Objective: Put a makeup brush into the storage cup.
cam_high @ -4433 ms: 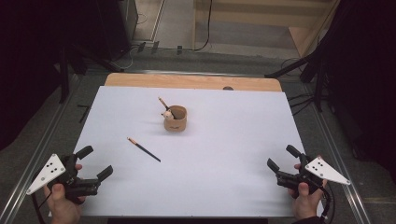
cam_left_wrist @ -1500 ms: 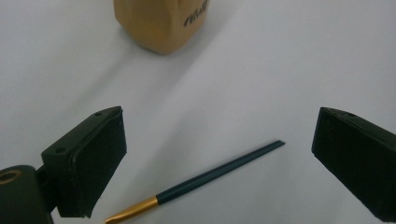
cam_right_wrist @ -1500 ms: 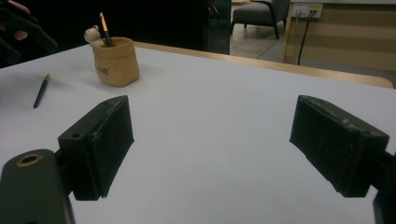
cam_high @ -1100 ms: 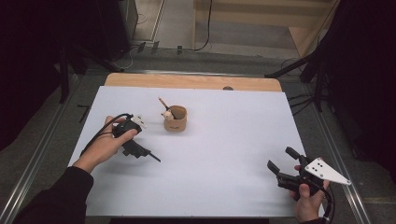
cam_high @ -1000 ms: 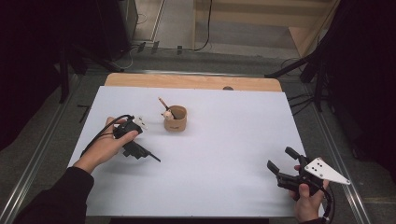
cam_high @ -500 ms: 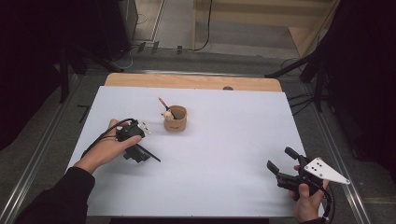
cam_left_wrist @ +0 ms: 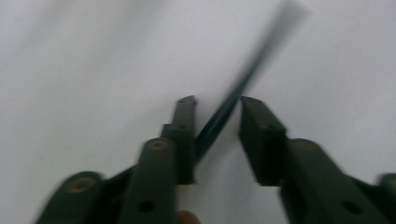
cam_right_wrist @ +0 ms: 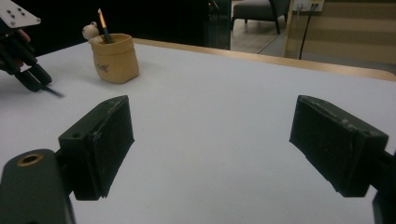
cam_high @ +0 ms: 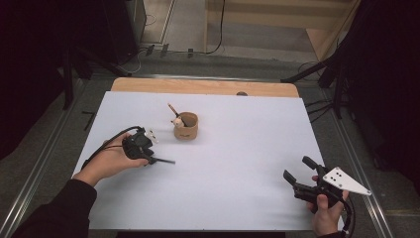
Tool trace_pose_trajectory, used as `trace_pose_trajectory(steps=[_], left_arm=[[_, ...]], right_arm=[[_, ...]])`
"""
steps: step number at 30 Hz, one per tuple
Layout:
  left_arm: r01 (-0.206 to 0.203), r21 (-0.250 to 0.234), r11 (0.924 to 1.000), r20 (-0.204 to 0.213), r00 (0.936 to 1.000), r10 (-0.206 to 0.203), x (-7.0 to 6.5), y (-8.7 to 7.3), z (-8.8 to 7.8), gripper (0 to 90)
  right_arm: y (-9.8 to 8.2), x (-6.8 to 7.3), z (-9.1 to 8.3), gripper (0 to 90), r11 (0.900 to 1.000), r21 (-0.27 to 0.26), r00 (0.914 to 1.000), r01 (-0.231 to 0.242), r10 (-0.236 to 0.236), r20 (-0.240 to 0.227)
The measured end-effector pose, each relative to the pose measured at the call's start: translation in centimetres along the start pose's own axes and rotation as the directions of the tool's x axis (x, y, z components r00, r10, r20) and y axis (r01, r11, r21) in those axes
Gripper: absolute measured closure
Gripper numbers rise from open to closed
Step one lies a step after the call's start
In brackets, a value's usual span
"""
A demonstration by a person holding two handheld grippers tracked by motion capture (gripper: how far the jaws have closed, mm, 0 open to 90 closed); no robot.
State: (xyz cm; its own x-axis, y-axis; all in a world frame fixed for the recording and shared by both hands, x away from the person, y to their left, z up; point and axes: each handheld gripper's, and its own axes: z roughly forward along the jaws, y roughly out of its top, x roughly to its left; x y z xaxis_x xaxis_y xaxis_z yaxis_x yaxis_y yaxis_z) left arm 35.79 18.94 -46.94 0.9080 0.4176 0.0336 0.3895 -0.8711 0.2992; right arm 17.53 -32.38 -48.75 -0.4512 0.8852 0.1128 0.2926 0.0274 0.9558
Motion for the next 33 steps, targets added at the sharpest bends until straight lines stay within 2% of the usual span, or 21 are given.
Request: trace_pose_trajectory(steps=[3, 6, 10, 14, 17, 22, 27, 32, 33], left_arm=[[-0.039, 0.013, 0.9992, -0.012, 0.9992, 0.039, -0.6, 0.2, 0.0, 84.1], [-0.014, 0.031, 0.9994, -0.021, 0.9997, 0.015, -0.7, 0.5, 0.0, 84.5], [-0.006, 0.037, 0.9993, -0.029, 0.9995, 0.007, -0.9, 0.6, 0.0, 84.7], [0.021, -0.014, 0.9997, -0.023, 0.9995, -0.021, -0.7, 0.1, -0.1, 84.8], [0.052, -0.081, 0.9953, 0.003, 0.9986, -0.052, -0.6, -0.2, -0.4, 84.8], [0.074, -0.175, 0.9817, 0.025, 0.9972, -0.071, -0.9, -0.5, -1.8, 84.8], [0.087, -0.264, 0.9605, 0.040, 0.9960, -0.080, -1.7, -0.4, -3.0, 84.8], [0.099, -0.333, 0.9376, 0.064, 0.9946, -0.082, -2.6, 0.0, -3.3, 84.8], [0.107, -0.351, 0.9302, 0.073, 0.9936, -0.086, -2.8, 0.1, -3.3, 84.8]], right_arm=[[0.0, 0.0, 0.1, 13.3, 1.000, 0.000, 1.0000, 0.005, -0.005, 0.002], [0.0, 0.1, 0.1, 13.3, 1.000, 0.003, 1.0000, 0.002, -0.002, 0.002], [0.0, 0.2, 0.1, 13.4, 1.000, 0.007, 1.0000, 0.005, -0.005, 0.001], [0.1, 0.2, 0.1, 13.4, 1.000, 0.008, 1.0000, 0.006, -0.006, 0.002], [0.0, 0.2, 0.2, 13.4, 1.000, 0.012, 1.0000, -0.003, 0.003, 0.007], [0.1, 0.8, 0.8, 13.4, 0.999, 0.032, 1.0000, 0.007, -0.007, 0.006], [0.5, 1.9, 1.4, 13.4, 0.998, 0.054, 0.9999, 0.016, -0.016, 0.000], [0.8, 3.2, 2.3, 13.4, 0.997, 0.076, 0.9997, 0.023, -0.022, -0.007], [0.9, 3.6, 2.5, 13.4, 0.997, 0.080, 0.9997, 0.019, -0.018, -0.014]])
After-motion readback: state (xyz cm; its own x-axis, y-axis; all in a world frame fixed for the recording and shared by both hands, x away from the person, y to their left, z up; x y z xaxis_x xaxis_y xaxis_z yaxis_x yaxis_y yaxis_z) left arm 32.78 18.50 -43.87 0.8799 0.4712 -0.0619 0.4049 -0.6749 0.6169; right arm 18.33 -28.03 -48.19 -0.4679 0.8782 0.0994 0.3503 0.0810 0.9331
